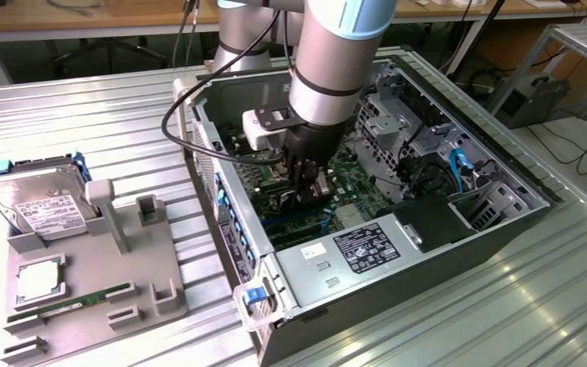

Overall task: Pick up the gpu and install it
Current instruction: 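Insert the gpu into the slot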

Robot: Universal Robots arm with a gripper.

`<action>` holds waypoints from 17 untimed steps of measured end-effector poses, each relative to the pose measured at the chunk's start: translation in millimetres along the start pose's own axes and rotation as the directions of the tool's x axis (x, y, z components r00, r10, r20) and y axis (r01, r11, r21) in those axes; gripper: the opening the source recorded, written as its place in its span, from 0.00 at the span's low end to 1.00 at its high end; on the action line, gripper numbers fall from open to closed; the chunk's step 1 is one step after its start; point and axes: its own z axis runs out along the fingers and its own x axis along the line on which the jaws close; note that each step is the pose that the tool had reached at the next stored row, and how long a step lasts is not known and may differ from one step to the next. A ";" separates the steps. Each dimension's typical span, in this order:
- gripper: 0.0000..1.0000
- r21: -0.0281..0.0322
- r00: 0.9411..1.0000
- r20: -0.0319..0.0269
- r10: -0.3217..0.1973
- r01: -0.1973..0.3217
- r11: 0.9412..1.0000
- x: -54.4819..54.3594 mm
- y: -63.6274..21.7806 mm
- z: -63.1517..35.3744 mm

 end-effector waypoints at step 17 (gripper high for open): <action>0.40 0.000 1.000 0.000 -0.001 0.001 1.000 -0.6 0.0 -17.5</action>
